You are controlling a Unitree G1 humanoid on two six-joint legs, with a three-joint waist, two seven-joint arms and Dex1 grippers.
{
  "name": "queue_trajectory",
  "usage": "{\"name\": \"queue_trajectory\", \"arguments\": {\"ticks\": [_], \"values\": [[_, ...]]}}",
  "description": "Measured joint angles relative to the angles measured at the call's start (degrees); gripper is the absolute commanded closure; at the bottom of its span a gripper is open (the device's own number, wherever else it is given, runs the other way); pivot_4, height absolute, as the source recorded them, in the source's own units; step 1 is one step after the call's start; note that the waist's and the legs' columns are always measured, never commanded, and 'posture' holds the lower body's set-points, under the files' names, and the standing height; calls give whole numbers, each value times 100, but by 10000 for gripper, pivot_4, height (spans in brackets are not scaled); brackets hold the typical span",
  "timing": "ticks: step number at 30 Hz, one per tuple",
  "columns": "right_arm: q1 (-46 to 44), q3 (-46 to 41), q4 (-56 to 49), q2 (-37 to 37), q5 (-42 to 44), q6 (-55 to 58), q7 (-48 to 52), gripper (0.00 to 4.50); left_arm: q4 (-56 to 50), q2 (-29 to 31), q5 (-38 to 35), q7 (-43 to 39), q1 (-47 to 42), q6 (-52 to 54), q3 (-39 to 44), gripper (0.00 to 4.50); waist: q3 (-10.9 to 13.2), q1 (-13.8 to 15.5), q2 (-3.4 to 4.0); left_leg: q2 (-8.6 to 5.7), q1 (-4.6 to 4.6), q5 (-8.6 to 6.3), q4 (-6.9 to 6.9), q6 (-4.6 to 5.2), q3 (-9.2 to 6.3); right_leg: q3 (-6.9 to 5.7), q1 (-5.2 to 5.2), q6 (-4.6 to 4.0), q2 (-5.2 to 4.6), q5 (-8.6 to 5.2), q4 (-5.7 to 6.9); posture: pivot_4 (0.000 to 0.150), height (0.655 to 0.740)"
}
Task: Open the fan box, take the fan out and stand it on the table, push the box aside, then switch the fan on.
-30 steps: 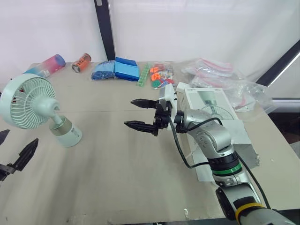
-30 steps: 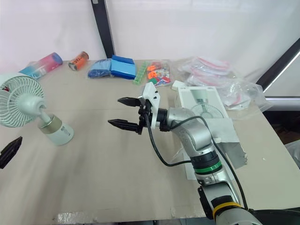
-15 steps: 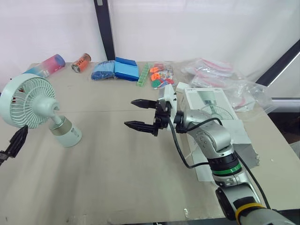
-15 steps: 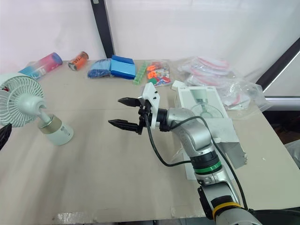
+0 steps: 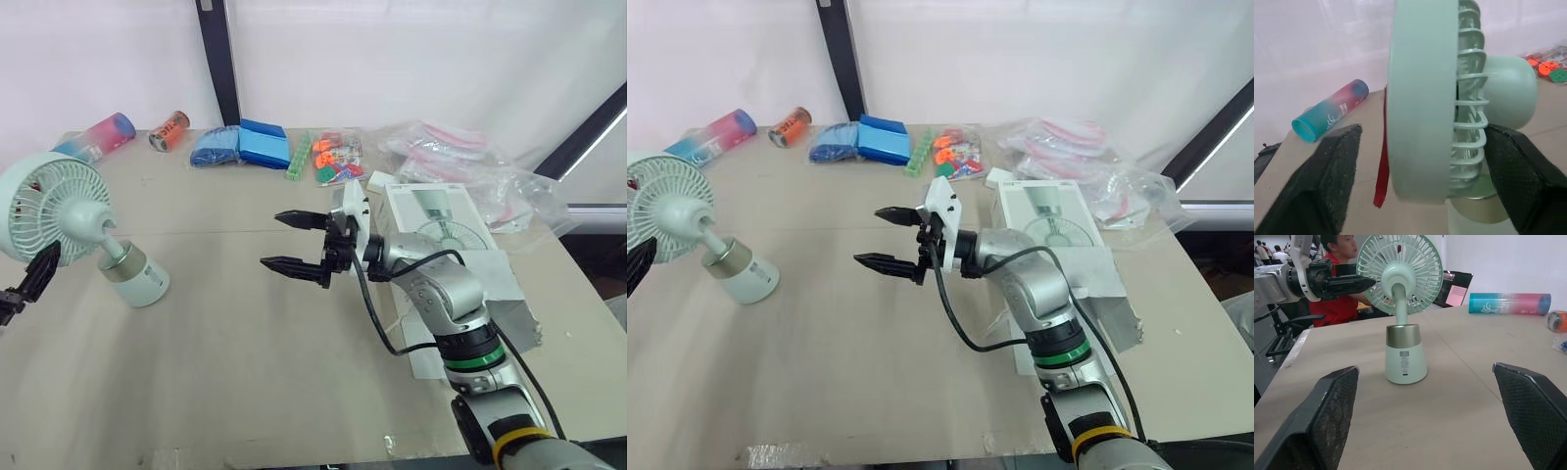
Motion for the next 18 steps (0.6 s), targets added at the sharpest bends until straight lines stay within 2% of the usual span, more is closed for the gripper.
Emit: {"name": "queue_trajectory", "arguments": {"ticks": [2, 10, 18], "values": [[9, 0, -13, -4, 0, 18, -37, 0, 45, 0, -47, -35, -57, 9, -24, 20828, 0, 0, 0, 1, -3, 1, 0, -1, 0, 0, -3, -2, 0, 1, 1, 1500, 7400], [62, 0, -61, -17, 0, 34, -76, 0, 49, -41, -458, 38, -197, 381, -103, 20828, -1, 2, -2, 0, -5, 1, 0, -2, 0, 1, -5, -1, -1, 3, 2, 1500, 7400], [40, 0, -68, 65, 5, 249, -263, 0, -72, -282, -1057, 500, -552, 987, -188, 20828, -5, 2, -11, 0, -13, 2, 1, -3, -2, -1, -9, 0, -1, 9, 2, 1500, 7400]]}}
